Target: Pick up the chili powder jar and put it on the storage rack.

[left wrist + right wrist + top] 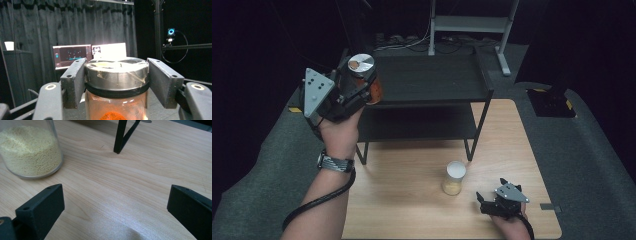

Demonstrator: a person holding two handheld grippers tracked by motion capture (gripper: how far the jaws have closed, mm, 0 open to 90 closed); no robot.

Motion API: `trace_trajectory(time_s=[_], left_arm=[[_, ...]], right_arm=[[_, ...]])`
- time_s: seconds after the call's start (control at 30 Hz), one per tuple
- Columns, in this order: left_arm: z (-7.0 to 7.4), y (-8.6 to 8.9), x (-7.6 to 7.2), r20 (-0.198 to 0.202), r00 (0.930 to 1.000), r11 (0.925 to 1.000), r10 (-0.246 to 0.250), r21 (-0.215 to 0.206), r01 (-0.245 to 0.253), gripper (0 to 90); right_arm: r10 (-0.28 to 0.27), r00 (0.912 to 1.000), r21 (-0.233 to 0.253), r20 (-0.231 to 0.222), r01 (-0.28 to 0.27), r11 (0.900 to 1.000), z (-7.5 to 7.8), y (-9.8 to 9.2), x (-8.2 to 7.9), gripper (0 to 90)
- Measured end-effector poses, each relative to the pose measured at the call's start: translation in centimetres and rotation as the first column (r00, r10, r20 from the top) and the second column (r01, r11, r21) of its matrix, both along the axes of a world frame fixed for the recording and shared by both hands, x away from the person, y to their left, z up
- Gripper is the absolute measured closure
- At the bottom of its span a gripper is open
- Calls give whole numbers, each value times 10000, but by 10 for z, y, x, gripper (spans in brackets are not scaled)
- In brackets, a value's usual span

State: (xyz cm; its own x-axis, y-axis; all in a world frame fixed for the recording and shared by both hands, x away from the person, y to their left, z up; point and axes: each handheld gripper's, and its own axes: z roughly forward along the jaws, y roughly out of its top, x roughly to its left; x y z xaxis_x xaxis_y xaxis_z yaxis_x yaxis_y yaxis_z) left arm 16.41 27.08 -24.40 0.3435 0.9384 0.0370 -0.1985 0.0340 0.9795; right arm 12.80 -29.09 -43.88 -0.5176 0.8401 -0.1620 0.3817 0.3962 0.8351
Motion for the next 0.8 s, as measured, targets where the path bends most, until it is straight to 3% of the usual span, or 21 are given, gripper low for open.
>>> trace_trajectory(time_s=[0.4,0.8], left_arm=[[-3,-10,20,-287,9995,9999,149,-38,-150,348],[-7,-12,30,-507,9985,9998,219,-32,-221,347]], right_arm=[[-13,10000,88,-38,13,10000,0,-1,0,5],[-11,10000,106,-5,11,9999,0,-1,0,5]])
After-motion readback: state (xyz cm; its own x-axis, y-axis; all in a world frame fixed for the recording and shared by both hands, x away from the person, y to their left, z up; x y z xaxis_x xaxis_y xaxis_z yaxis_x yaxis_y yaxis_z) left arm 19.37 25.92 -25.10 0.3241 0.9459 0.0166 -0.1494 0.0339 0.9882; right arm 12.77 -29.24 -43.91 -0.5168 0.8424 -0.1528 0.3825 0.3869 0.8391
